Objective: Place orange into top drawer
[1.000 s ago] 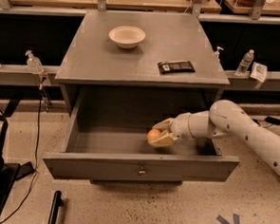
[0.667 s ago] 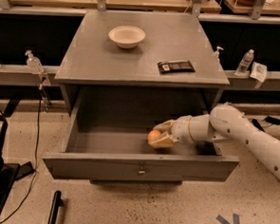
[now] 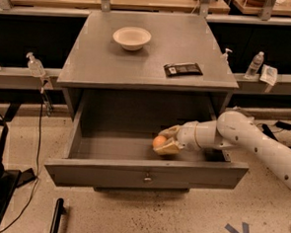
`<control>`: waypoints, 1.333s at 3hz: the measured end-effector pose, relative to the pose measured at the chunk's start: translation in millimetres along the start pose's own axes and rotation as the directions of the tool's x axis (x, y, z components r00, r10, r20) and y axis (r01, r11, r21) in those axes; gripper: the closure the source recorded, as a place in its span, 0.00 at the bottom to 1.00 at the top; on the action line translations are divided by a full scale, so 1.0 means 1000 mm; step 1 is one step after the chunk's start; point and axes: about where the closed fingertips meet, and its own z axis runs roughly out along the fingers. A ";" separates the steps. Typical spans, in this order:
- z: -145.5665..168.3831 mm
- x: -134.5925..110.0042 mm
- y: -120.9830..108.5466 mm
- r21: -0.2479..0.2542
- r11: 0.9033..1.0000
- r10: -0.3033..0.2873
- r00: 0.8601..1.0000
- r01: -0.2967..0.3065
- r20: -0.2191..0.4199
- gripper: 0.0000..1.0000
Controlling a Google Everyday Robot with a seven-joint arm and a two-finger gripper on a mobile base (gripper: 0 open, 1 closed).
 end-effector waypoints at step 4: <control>0.007 -0.001 0.004 -0.014 1.000 -0.002 1.000 0.002 0.002 0.00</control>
Offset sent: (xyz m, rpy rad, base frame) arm -0.0003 0.0015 -0.0007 0.0007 0.0012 0.0025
